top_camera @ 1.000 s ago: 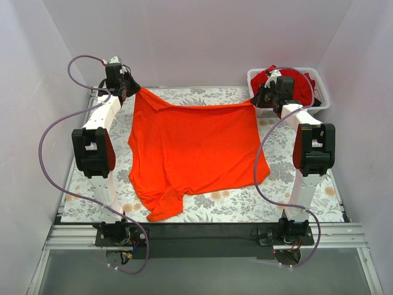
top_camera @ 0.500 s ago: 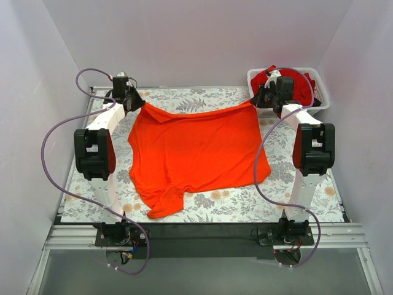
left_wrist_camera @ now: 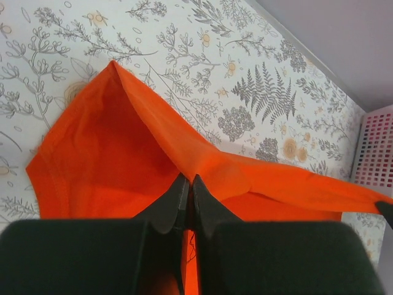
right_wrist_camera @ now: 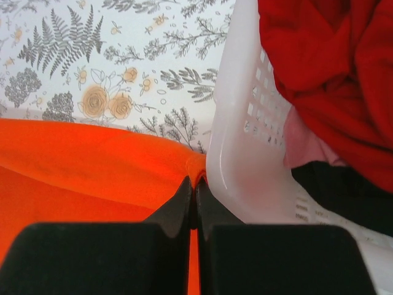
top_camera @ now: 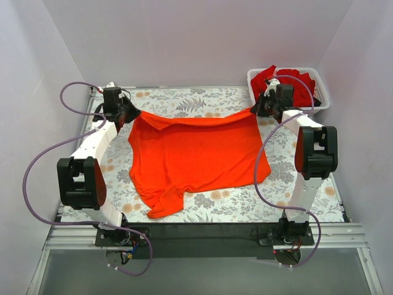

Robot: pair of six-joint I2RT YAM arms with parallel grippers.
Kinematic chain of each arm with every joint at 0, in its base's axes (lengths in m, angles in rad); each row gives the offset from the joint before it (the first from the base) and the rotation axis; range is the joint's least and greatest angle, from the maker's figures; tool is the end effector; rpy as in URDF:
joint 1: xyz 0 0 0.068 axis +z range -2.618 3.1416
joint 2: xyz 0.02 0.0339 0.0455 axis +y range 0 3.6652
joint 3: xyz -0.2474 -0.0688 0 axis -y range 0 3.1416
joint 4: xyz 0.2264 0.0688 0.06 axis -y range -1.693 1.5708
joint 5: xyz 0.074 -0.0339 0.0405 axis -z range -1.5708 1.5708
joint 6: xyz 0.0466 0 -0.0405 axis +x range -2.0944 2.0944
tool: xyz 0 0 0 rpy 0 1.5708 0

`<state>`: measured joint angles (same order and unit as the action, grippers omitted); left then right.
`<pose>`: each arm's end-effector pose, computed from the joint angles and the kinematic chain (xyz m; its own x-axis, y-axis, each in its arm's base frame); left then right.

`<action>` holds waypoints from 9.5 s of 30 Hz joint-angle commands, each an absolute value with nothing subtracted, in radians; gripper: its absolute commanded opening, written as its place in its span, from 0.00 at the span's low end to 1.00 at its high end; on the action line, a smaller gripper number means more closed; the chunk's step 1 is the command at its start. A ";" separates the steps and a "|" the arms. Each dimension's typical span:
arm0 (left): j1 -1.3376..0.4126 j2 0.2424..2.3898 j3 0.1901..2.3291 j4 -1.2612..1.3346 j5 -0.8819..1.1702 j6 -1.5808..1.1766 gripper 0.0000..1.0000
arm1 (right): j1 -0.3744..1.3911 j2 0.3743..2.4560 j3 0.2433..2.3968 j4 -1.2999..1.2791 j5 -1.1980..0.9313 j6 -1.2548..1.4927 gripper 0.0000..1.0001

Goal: Fold and stack the t-shirts
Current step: Fold the tshirt

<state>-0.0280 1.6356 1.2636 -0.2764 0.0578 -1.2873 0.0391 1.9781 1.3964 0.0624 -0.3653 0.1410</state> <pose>0.3646 -0.0129 0.2612 -0.2399 -0.9521 -0.1895 -0.5589 0.2950 -0.7750 0.4412 0.0339 0.2081 -0.5397 0.1102 -0.8346 -0.2733 0.9148 0.2975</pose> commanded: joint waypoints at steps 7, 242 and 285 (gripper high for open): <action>-0.023 1.459 1.129 -0.275 0.015 -1.391 0.00 | 0.028 1.887 1.344 0.017 -0.328 0.117 0.01; -0.017 1.499 0.847 -0.268 0.179 -1.261 0.46 | 0.707 2.102 1.459 0.242 -0.383 0.633 0.55; -0.015 1.556 0.867 -0.244 0.253 -1.259 0.00 | 0.701 2.256 1.436 0.373 -0.434 0.891 0.54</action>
<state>-0.0162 1.6115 0.8352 -0.2573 0.2298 -1.2621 0.7006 2.2353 1.4414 0.3191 -0.4229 0.8661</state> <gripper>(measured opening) 0.017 0.535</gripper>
